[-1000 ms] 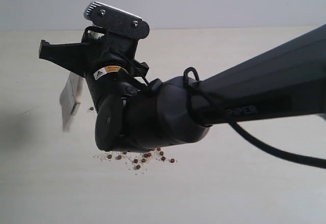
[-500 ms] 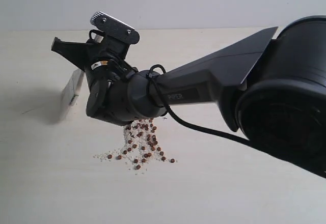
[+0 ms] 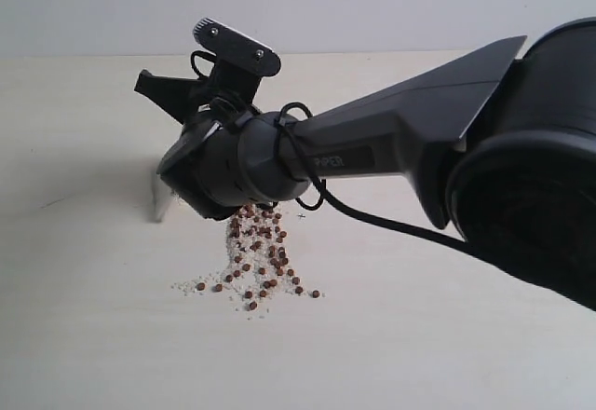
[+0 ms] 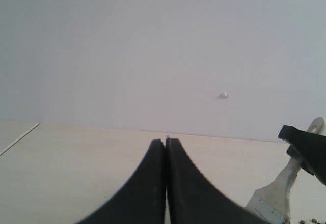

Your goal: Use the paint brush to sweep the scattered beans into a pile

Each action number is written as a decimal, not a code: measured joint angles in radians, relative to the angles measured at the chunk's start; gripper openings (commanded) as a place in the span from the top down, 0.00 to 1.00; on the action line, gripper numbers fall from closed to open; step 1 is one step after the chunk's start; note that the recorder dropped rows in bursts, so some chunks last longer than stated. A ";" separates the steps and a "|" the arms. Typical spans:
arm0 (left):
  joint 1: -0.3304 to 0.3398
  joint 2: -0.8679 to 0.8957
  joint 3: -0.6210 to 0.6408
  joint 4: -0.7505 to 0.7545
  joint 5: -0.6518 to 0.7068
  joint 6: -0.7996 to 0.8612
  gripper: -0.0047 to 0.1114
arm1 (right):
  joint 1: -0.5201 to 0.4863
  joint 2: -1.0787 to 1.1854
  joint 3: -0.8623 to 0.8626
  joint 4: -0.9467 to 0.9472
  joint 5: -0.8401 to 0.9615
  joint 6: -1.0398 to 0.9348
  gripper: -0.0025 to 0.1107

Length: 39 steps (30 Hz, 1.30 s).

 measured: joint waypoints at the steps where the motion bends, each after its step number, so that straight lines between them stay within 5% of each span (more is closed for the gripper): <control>1: 0.000 0.000 0.000 0.000 0.000 0.000 0.96 | 0.000 -0.007 -0.002 0.035 -0.011 -0.038 0.98; 11: 0.000 0.000 0.000 0.000 0.006 0.000 0.96 | 0.000 -0.061 -0.002 0.297 -0.135 -0.365 0.98; 19: 0.000 0.000 0.000 0.000 0.000 0.000 0.96 | 0.037 -0.072 0.000 0.323 -0.274 -0.495 0.98; 28: 0.000 0.000 0.000 0.000 0.000 0.000 0.96 | 0.062 -0.181 0.002 0.199 0.060 -0.506 0.98; 34: 0.000 0.000 0.000 0.000 0.006 0.000 0.96 | 0.062 -0.292 0.002 0.171 0.097 -0.894 0.98; 39: 0.000 0.000 0.000 0.000 0.006 0.000 0.96 | 0.021 -0.397 0.062 0.329 0.357 -1.354 0.98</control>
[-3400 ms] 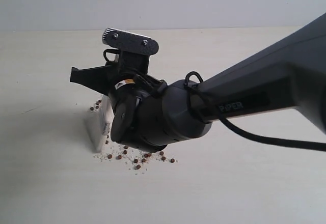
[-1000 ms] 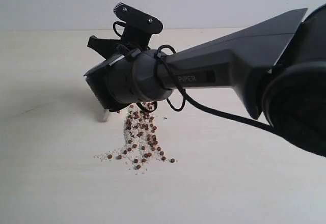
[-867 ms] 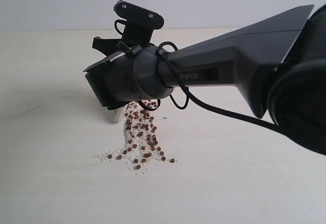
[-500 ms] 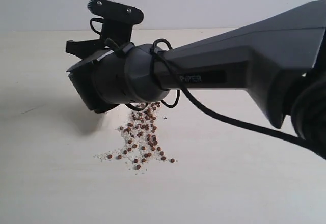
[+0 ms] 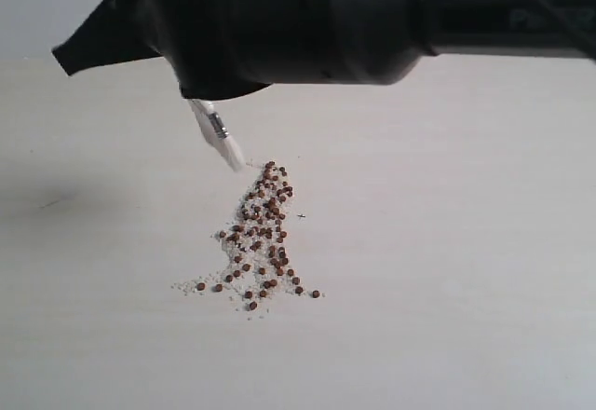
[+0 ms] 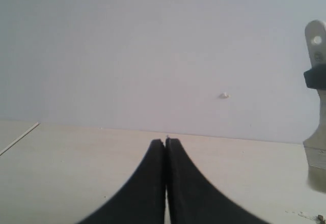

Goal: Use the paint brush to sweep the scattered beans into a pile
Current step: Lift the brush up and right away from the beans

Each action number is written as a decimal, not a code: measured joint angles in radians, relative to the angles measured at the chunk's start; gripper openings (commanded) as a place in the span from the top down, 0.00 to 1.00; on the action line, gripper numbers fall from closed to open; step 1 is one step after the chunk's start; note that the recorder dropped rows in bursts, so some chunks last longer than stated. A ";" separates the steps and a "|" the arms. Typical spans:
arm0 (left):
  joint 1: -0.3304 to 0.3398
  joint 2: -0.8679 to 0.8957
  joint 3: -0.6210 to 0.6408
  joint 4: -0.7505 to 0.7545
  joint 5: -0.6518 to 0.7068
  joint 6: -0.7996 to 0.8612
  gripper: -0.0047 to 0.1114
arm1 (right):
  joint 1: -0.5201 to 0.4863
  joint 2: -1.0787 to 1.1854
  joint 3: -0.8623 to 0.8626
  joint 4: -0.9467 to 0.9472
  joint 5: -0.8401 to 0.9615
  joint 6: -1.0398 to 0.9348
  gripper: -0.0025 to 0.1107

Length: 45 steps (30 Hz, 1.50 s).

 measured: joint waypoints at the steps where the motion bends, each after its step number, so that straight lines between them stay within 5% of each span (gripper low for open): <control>1: 0.000 0.000 0.000 0.000 0.000 0.000 0.96 | -0.015 -0.018 0.029 0.009 0.060 -0.049 0.98; 8: 0.000 0.000 0.000 0.000 0.000 0.000 0.96 | -0.171 -0.135 0.236 0.007 0.523 -0.207 0.98; 17: 0.000 0.000 0.000 0.000 0.000 0.000 0.96 | -0.446 -0.131 0.280 -0.206 1.118 -0.299 0.98; 36: 0.000 0.000 0.000 0.000 0.000 0.000 0.96 | -0.777 0.001 0.188 -0.194 1.528 -0.299 0.98; 45: 0.000 0.000 0.000 0.000 -0.006 0.000 0.96 | -0.809 0.030 0.020 -0.111 1.617 -0.299 0.98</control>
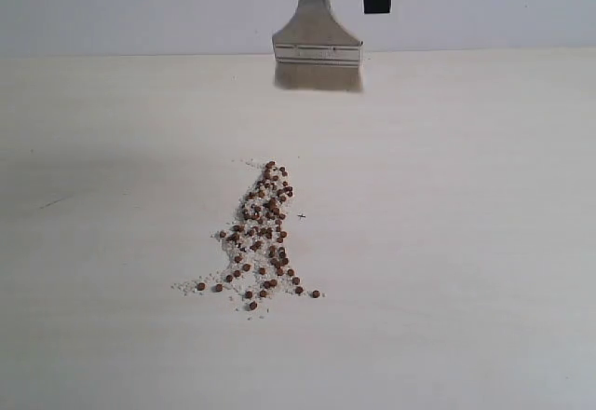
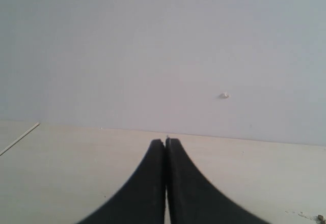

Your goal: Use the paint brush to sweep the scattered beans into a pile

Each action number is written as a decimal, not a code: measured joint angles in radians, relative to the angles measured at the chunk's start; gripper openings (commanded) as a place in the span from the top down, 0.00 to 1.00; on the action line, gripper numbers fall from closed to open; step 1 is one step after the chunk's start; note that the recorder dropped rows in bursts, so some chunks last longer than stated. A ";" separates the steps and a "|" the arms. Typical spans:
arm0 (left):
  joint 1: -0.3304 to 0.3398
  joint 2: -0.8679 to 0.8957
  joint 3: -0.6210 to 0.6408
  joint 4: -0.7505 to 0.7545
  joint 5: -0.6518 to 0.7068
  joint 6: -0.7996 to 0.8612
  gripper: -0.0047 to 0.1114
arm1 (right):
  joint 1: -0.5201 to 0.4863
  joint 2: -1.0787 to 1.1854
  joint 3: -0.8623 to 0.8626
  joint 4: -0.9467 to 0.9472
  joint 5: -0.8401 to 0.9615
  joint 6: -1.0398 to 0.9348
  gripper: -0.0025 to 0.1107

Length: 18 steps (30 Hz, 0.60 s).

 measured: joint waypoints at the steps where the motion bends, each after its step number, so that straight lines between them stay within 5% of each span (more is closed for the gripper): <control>1: 0.000 0.000 0.000 0.000 0.006 0.000 0.96 | 0.000 0.004 -0.013 0.005 0.002 0.000 0.98; 18: 0.000 0.000 0.000 0.000 0.006 0.000 0.96 | -0.002 0.313 -0.168 -0.010 0.010 0.000 0.98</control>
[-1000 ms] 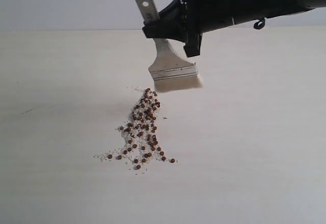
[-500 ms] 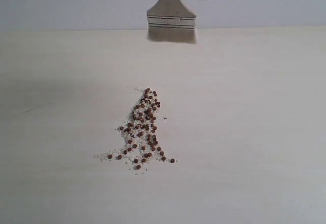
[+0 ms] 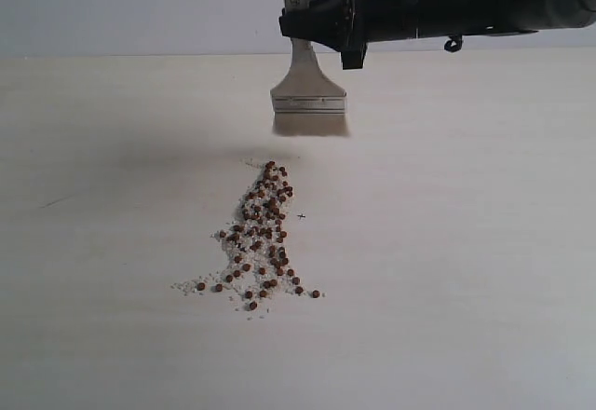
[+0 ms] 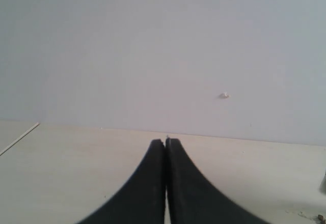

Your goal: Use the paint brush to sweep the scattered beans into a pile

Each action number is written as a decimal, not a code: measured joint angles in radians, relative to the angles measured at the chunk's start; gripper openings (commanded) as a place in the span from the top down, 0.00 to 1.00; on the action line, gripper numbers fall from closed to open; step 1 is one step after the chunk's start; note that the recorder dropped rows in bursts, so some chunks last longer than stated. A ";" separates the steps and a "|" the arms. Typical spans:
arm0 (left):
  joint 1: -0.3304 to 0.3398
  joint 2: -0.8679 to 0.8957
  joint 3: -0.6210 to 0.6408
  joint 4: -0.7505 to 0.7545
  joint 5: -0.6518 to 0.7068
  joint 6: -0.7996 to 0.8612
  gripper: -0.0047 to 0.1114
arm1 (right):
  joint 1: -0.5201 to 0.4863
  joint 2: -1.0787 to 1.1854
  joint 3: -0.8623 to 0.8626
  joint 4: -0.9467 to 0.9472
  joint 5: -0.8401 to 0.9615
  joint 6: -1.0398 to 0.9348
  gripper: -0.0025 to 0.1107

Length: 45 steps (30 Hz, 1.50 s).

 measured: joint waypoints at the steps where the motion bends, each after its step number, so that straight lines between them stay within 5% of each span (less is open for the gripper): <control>1: 0.000 0.000 0.000 0.000 0.000 0.000 0.96 | 0.000 0.021 -0.016 -0.003 0.000 0.000 0.98; 12: 0.000 0.000 0.000 0.000 0.000 0.000 0.96 | 0.023 0.171 -0.195 0.023 -0.002 0.000 0.98; 33: 0.000 0.000 0.000 0.000 0.000 0.000 0.96 | 0.222 0.193 -0.220 -0.204 0.022 0.242 0.98; 45: 0.000 0.000 0.000 0.000 0.000 0.000 0.96 | 0.251 0.128 -0.213 -0.325 0.015 0.390 0.98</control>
